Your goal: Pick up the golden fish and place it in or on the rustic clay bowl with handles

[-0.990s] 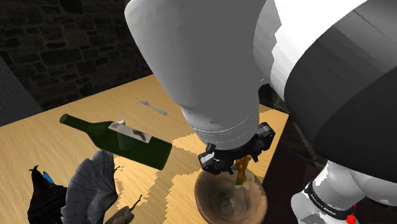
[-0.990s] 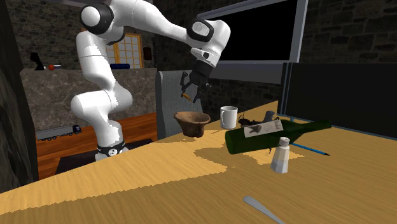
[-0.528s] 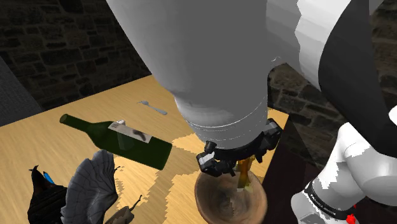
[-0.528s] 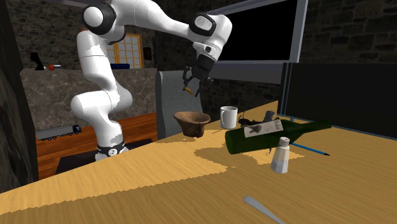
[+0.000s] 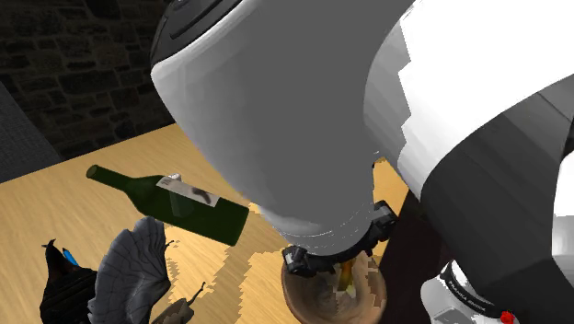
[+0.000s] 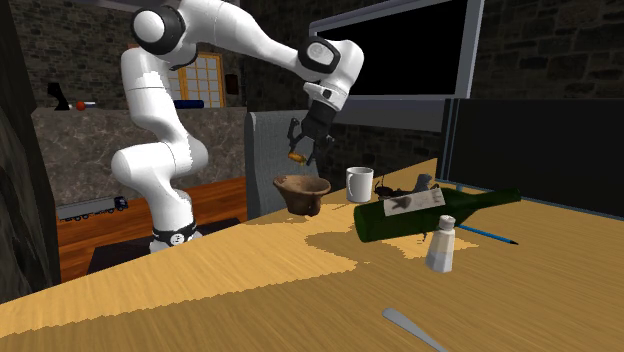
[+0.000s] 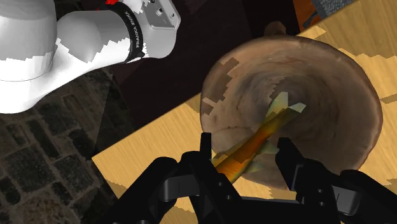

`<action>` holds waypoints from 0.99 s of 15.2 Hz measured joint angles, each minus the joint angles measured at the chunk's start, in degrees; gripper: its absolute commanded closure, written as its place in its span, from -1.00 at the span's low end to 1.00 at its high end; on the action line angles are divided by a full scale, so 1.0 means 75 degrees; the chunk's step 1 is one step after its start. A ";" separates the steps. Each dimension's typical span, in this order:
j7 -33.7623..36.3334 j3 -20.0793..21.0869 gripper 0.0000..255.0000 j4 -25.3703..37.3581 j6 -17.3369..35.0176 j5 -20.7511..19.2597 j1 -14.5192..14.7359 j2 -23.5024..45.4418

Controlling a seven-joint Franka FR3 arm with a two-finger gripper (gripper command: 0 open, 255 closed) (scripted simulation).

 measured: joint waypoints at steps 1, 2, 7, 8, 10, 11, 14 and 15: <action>0.0023 0.0010 1.00 -0.0093 0.0100 0.0003 0.0006 0.0011; 0.0054 0.0024 1.00 -0.0181 0.0199 0.0007 0.0013 0.0028; 0.0128 0.0052 1.00 -0.0428 0.0516 -0.0025 0.0014 0.0122; 0.0130 0.0053 1.00 -0.0436 0.0524 -0.0024 0.0015 0.0123; 0.0132 0.0053 1.00 -0.0442 0.0531 -0.0024 0.0016 0.0123; 0.0132 0.0053 1.00 -0.0444 0.0532 -0.0024 0.0016 0.0122; 0.0132 0.0053 -1.00 -0.0444 0.0532 -0.0024 0.0016 0.0122; 0.0132 0.0053 -1.00 -0.0444 0.0532 -0.0024 0.0016 0.0122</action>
